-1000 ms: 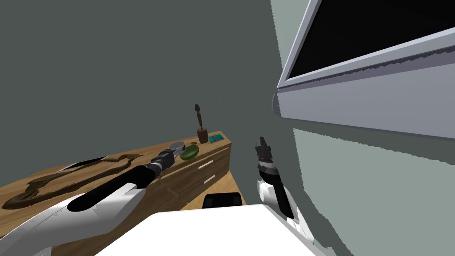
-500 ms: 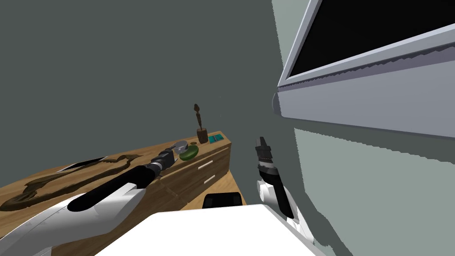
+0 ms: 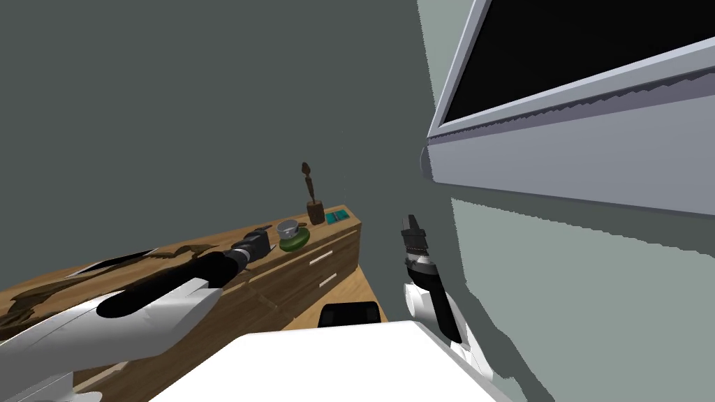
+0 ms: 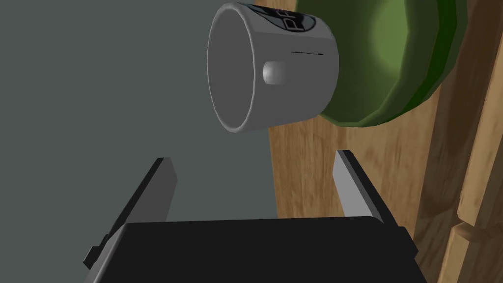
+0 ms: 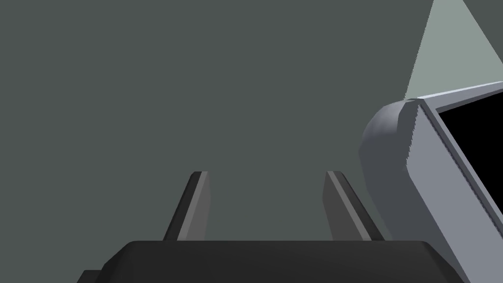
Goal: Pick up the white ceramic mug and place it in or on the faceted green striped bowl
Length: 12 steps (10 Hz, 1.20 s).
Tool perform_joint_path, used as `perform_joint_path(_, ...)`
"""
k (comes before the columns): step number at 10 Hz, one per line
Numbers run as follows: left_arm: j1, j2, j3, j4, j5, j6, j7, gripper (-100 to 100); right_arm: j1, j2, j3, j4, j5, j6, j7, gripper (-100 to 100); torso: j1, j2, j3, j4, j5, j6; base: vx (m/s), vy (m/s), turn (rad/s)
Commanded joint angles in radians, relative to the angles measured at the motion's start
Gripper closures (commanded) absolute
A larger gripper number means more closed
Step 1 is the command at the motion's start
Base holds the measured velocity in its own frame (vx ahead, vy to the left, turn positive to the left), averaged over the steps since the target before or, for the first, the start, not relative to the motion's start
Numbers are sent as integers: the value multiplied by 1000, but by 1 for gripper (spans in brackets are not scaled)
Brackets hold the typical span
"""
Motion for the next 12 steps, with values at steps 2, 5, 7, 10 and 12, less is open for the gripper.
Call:
perform_joint_path(2,-29,59,48,-7,42,58,42,-100,0,0,0,0,0,0,0,0,0,0,0,0,0,0,-39,-18,-56)
perform_joint_path(5,-67,124,98,-11,85,121,87,-100,0,0,0,0,0,0,0,0,0,-1,0,0,0,0,-35,-12,-55)
perform_joint_path(7,-65,112,86,-12,74,116,80,0,0,0,0,0,0,0,0,0,0,-1,-1,0,0,0,-9,-3,-5)
perform_joint_path(10,-65,112,86,-12,74,115,80,0,0,0,0,0,0,0,0,0,1,-3,-2,-1,0,0,0,0,0)
perform_joint_path(12,-65,112,86,-12,74,115,80,0,0,0,0,0,0,0,0,0,1,-3,-2,-1,0,0,0,0,0)
